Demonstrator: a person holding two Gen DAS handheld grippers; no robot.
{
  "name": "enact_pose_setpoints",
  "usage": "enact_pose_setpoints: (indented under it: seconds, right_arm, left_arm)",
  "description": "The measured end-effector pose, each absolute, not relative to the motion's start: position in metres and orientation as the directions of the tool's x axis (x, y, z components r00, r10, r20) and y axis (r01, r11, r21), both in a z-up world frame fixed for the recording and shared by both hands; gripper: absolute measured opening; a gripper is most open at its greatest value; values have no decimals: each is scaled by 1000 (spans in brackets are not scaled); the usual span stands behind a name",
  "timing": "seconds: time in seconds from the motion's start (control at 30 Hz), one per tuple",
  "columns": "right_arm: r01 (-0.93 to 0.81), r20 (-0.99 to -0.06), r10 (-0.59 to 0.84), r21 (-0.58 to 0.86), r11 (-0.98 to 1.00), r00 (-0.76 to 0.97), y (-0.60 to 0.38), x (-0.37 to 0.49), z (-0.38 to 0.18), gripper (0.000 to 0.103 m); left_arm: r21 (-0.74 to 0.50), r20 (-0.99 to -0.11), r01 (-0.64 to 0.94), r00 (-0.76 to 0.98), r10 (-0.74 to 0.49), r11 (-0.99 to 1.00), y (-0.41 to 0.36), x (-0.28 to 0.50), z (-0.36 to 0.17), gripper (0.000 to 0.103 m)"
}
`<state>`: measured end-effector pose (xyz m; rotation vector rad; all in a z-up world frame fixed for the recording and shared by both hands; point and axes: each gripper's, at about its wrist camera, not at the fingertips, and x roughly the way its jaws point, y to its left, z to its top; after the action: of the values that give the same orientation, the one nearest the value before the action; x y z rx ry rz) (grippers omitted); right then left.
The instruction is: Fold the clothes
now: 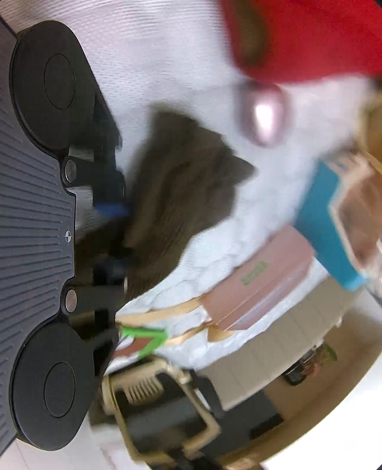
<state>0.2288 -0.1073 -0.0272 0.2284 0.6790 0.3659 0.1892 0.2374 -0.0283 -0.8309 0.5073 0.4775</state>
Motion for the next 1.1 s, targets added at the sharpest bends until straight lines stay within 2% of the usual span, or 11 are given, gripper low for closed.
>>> enact_pose_setpoints:
  seconds: [0.17, 0.37, 0.4, 0.47, 0.5, 0.53, 0.7, 0.83, 1.03, 1.07, 1.1]
  right_arm:
    - [-254, -553, 421, 354, 900, 719, -112, 229, -28, 103]
    - [-252, -540, 437, 383, 889, 720, -115, 230, -28, 103]
    - [-252, -540, 436, 382, 889, 720, -115, 230, -28, 103]
    - [-251, -540, 436, 383, 889, 720, -115, 231, -28, 103]
    - [-251, -539, 438, 386, 888, 720, -116, 231, -28, 103]
    - [-250, -536, 441, 392, 885, 720, -117, 231, -28, 103]
    - [-268, -559, 412, 324, 907, 719, -114, 228, -9, 103]
    - [-284, -535, 345, 196, 938, 771, -103, 246, 31, 102]
    - [-202, -574, 279, 195, 960, 770, -78, 336, 13, 72]
    - [-198, -586, 271, 187, 962, 763, -72, 347, 2, 59]
    - [-194, -599, 263, 178, 965, 756, -67, 358, -8, 36]
  left_arm:
    - [-389, -449, -393, 871, 202, 833, 178, 212, 30, 12]
    - [-354, -434, 12, 884, -176, 935, 95, 228, 42, 13]
    - [-347, -433, 82, 869, -238, 934, 81, 230, 44, 18]
    - [-334, -433, 221, 828, -357, 916, 53, 236, 48, 42]
    - [-321, -443, 263, 807, -390, 910, 43, 236, 46, 65]
    - [-298, -468, 264, 797, -382, 917, 42, 234, 40, 77]
    - [-211, -576, 270, 742, -343, 939, 39, 224, 10, 94]
    - [-225, -607, 310, 697, -382, 924, 55, 212, 3, 97]
    - [-264, -572, 334, 702, -426, 905, 66, 208, 2, 98]
    - [-274, -563, 336, 704, -433, 901, 68, 208, 3, 98]
    - [-279, -556, 337, 707, -438, 899, 70, 208, 4, 98]
